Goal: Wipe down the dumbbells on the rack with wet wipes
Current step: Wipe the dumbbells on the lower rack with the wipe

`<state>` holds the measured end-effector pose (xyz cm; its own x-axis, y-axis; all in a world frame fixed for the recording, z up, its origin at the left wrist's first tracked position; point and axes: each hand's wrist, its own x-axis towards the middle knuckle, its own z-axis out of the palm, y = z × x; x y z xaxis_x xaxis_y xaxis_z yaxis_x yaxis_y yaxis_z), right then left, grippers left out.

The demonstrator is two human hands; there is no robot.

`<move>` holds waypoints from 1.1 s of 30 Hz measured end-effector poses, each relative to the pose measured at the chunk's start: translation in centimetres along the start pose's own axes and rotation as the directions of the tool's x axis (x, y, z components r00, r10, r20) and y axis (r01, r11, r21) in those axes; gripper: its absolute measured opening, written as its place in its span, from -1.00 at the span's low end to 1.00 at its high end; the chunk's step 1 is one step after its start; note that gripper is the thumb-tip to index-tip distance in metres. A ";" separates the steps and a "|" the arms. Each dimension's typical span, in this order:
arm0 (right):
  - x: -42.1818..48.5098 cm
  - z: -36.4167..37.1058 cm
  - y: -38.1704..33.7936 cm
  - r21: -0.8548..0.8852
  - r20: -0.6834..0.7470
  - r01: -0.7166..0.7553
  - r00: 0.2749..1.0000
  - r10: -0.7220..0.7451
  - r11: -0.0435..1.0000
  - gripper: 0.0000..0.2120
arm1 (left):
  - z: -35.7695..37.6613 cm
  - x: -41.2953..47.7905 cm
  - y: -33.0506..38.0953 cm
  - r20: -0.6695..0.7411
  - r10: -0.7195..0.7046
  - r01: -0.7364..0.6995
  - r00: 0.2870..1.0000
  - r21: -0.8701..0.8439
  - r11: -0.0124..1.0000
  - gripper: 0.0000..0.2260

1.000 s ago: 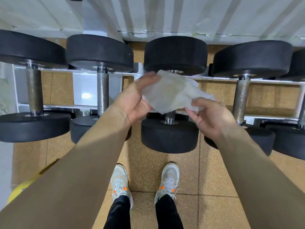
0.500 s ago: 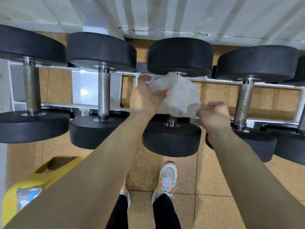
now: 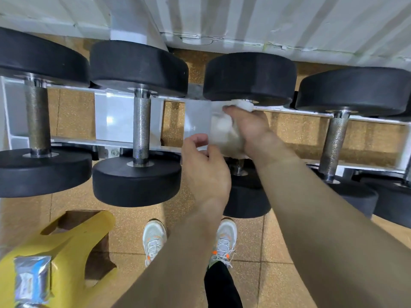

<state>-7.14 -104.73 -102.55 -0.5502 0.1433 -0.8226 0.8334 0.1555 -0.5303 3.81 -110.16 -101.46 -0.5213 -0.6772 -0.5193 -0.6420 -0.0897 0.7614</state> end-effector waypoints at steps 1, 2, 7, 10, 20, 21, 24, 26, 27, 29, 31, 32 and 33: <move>0.3 -0.2 -0.2 0.050 0.074 -0.024 0.997 0.020 0.998 -0.43 | 0.2 0.0 -0.1 -0.010 0.005 -0.005 1.000 0.013 1.000 -0.85; 0.8 -0.4 -0.1 0.089 0.150 -0.041 0.988 0.027 0.995 -0.40 | 0.3 -0.1 -0.1 -0.016 0.010 -0.010 1.000 0.031 0.999 -0.87; 1.2 -2.4 1.3 0.162 0.416 -0.144 0.907 0.065 0.976 -0.70 | 0.3 -0.3 0.4 0.022 0.019 -0.021 1.000 0.087 0.996 -0.94; -0.1 -3.0 3.1 0.034 0.414 -0.115 0.906 0.090 0.993 -0.78 | 0.3 -0.4 0.8 0.019 0.006 -0.008 1.000 0.104 0.995 -0.95; 0.6 -0.9 -0.1 0.074 0.124 0.004 0.992 -0.013 0.997 -0.45 | 0.2 -0.7 1.2 0.026 -0.007 0.004 1.000 0.111 0.994 -0.91; 0.6 -1.1 -0.1 0.096 0.154 0.008 0.988 -0.023 0.995 -0.50 | 0.2 -0.7 1.2 0.031 -0.007 0.003 0.999 0.111 0.994 -0.91; -0.3 -2.2 2.2 0.023 0.317 -0.057 0.947 0.047 0.998 -0.80 | 0.2 -0.7 1.4 0.028 -0.020 0.016 0.999 0.125 0.992 -0.91; -1.1 -2.9 3.5 -0.060 0.391 -0.083 0.915 0.099 0.995 -0.79 | 0.2 -0.7 1.4 0.025 -0.023 0.020 0.999 0.136 0.990 -0.92; -1.3 -3.0 3.8 -0.088 0.395 -0.079 0.912 0.107 0.993 -0.75 | 0.2 -0.7 1.4 0.025 -0.023 0.019 0.999 0.132 0.991 -0.92; -1.1 -2.4 3.6 -0.111 0.328 -0.083 0.938 0.115 0.990 -0.70 | 0.1 -0.6 1.5 0.030 -0.023 0.019 0.999 0.136 0.991 -0.92; -1.0 -1.7 2.9 -0.109 0.177 -0.078 0.979 0.096 0.991 -0.68 | 0.2 -0.7 1.4 0.034 -0.020 0.015 0.999 0.137 0.990 -0.91; -0.8 -1.1 2.3 -0.109 0.103 -0.066 0.992 0.077 0.992 -0.63 | 0.2 -0.6 1.4 0.028 -0.017 0.013 0.999 0.131 0.991 -0.91; -0.4 -0.6 1.7 -0.103 0.043 -0.049 0.998 0.054 0.994 -0.56 | 0.2 -0.6 1.3 0.023 -0.013 0.010 1.000 0.126 0.992 -0.91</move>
<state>-5.52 -103.97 -102.97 -0.5020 0.1096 -0.8579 0.8496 0.2478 -0.4655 3.19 -109.76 -100.25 -0.5260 -0.6590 -0.5376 -0.7124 -0.0037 0.7017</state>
